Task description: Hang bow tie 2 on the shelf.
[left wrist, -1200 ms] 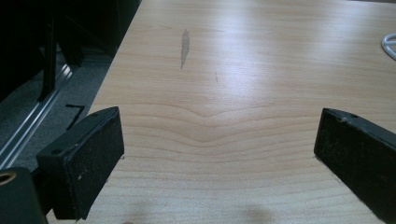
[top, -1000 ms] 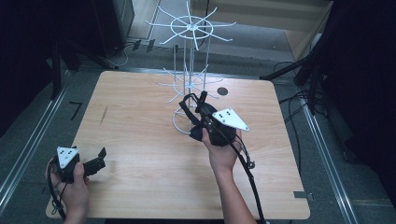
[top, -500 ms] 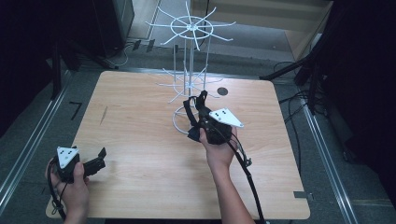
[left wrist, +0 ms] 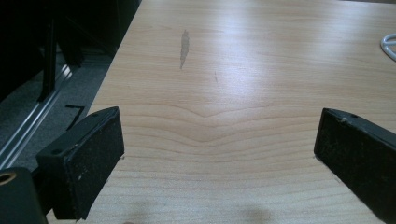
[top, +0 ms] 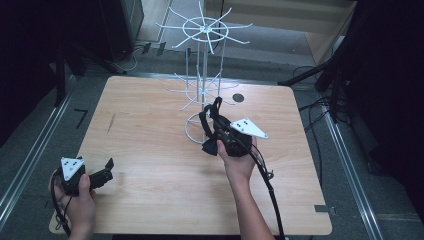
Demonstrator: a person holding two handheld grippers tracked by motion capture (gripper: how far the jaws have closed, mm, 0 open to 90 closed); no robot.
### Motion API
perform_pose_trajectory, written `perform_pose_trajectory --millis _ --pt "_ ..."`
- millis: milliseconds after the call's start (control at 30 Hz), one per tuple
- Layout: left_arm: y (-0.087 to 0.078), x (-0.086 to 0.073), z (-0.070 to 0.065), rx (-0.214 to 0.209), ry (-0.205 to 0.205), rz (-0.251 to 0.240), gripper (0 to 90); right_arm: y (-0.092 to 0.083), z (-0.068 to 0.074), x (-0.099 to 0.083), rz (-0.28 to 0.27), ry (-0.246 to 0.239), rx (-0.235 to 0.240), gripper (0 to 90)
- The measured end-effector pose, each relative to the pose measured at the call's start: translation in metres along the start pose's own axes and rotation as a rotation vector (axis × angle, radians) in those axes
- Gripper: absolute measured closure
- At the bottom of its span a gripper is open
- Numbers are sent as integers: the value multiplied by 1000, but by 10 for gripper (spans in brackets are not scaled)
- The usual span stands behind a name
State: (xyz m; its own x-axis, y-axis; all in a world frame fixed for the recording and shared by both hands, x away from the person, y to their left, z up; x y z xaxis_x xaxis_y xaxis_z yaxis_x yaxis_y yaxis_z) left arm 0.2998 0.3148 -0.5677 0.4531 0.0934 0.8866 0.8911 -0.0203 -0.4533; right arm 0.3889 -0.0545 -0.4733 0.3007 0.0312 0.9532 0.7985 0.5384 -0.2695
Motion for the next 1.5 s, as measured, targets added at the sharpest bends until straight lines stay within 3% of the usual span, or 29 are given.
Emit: perform_pose_trajectory --millis 267,533,1067,1500 --pt "0 0 0 0 -2 -4 23 -7 -6 -1 -15 2 -4 689" --pt "0 0 0 1 -3 -4 23 -19 -5 0 -53 -22 46 516" --pt "0 0 0 -2 -7 -5 23 -48 -26 -17 -48 -48 38 374" --pt "0 0 0 -3 -4 -3 24 -64 -41 -31 -42 -18 6 320"
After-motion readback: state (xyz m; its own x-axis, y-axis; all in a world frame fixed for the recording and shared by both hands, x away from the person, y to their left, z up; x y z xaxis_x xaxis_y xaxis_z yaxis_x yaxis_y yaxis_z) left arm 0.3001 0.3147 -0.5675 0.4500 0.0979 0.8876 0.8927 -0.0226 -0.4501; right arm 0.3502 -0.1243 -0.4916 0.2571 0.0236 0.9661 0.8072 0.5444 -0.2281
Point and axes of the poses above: each handheld gripper's, and its own axes: y roughly forward along the jaws, x roughly out of its top, z roughly to its left, the point moved 10 cm from there along y, roughly forward along the jaws, and after that the axes turned 3 degrees about -y, right-handed, at the moved point
